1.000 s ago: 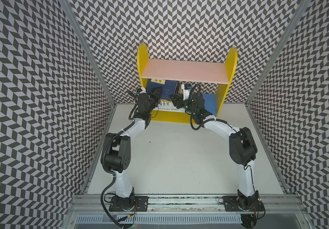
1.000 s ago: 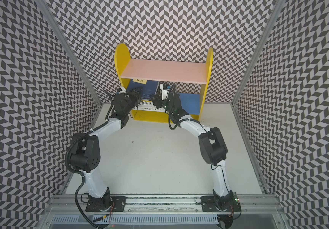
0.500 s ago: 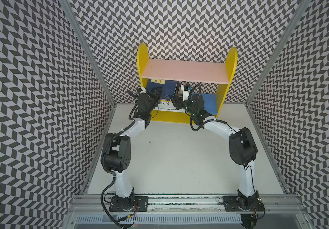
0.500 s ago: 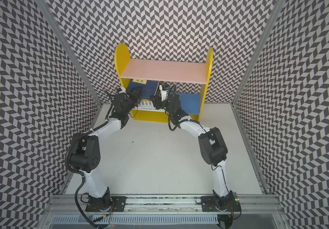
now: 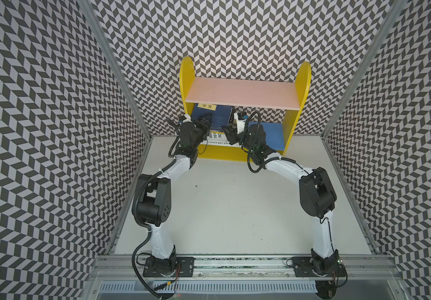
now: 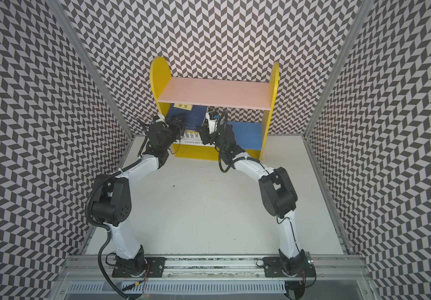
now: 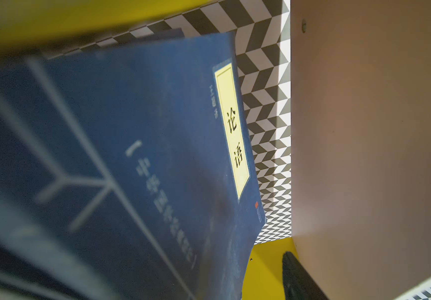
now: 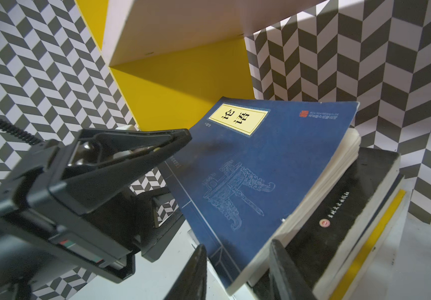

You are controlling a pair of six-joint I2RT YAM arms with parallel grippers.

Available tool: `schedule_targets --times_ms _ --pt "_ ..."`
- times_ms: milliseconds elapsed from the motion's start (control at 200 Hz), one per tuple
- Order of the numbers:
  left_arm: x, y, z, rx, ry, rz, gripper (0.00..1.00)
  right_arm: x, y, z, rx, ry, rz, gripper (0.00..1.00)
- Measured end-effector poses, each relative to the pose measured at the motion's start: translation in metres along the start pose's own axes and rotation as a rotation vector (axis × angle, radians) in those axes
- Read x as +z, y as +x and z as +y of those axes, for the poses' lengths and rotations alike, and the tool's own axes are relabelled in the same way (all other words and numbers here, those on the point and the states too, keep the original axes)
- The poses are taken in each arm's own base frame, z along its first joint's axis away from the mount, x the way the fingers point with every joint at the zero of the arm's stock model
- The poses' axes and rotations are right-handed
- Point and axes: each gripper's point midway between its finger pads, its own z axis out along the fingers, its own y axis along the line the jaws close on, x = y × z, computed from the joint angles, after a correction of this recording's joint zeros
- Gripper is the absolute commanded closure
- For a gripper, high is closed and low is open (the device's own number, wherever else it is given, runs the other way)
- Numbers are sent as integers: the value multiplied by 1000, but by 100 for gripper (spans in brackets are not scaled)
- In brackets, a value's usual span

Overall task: Stacking books/files
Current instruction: Place the book at the bookshelf.

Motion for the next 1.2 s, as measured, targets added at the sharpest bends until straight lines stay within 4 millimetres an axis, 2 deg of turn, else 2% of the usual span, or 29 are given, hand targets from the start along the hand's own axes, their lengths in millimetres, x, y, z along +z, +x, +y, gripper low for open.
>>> schedule_targets --times_ms 110,285,381,686,1002,1202 --pt "0 0 0 -3 1 0 43 -1 2 3 -19 -11 -14 53" --pt "0 0 0 -4 3 3 42 -1 2 2 -48 -9 -23 62" --pt "0 1 0 -7 5 5 42 -1 3 1 -56 -2 -22 64" --pt "-2 2 0 -19 23 9 40 -1 5 -3 -67 18 -13 82" --pt "-6 4 -2 -24 32 20 36 -1 6 -4 -75 23 -8 83" --pt "-16 6 -3 -22 19 32 27 1 6 -5 -74 31 -6 84"
